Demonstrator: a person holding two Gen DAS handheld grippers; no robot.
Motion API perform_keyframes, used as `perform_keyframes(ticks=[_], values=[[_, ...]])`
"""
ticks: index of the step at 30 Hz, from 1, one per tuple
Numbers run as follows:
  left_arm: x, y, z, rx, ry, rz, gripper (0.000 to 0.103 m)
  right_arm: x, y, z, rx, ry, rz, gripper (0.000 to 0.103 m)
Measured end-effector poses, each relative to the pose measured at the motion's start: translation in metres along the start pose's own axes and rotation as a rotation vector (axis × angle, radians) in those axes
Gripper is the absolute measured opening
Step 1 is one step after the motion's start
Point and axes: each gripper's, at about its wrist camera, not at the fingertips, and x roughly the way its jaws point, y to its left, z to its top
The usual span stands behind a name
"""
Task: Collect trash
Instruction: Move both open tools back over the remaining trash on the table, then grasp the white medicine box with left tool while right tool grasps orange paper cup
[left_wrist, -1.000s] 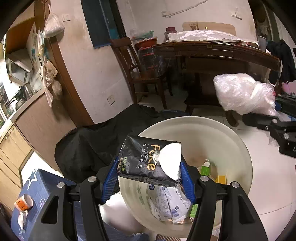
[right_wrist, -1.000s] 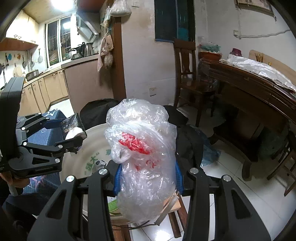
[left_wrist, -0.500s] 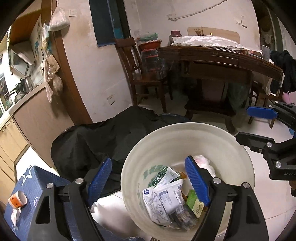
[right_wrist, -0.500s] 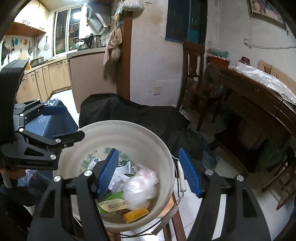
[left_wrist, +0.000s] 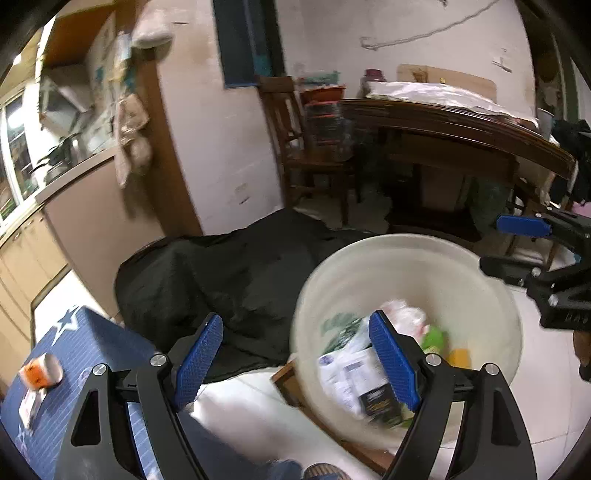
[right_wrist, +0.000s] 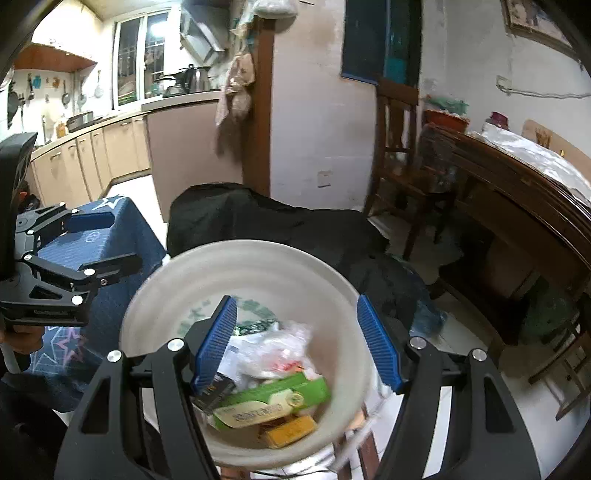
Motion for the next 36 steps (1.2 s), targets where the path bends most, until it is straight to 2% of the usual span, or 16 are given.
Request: perform_keyframes(ticks=[6, 12, 19, 24, 30, 33, 35, 36], values=[[-0.014, 0.066, -0.034, -0.064, 0.027, 0.084, 0.082, 0.013, 0.052, 0.019, -0.059, -0.018, 0.088, 0.065], [-0.028, 0.147, -0.078, -0.159, 0.077, 0.182, 0.082, 0.032, 0.123, 0.041, -0.139, -0.028, 0.207, 0.065], [-0.052, 0.234, -0.131, -0.286, 0.114, 0.3, 0.082, 0.07, 0.203, 0.061, -0.235, 0.008, 0.31, 0.065], [-0.072, 0.288, -0.155, -0.363, 0.118, 0.373, 0.082, 0.098, 0.254, 0.066, -0.292, 0.041, 0.37, 0.065], [-0.083, 0.334, -0.174, -0.368, 0.126, 0.435, 0.082, 0.133, 0.317, 0.072, -0.37, 0.083, 0.451, 0.065], [-0.082, 0.362, -0.187, -0.345, 0.156, 0.464, 0.082, 0.149, 0.348, 0.076, -0.419, 0.1, 0.499, 0.065], [-0.079, 0.377, -0.193, -0.335, 0.177, 0.449, 0.082, 0.159, 0.366, 0.08, -0.451, 0.11, 0.524, 0.066], [-0.077, 0.385, -0.195, -0.325, 0.186, 0.434, 0.082, 0.164, 0.375, 0.082, -0.468, 0.109, 0.527, 0.073]])
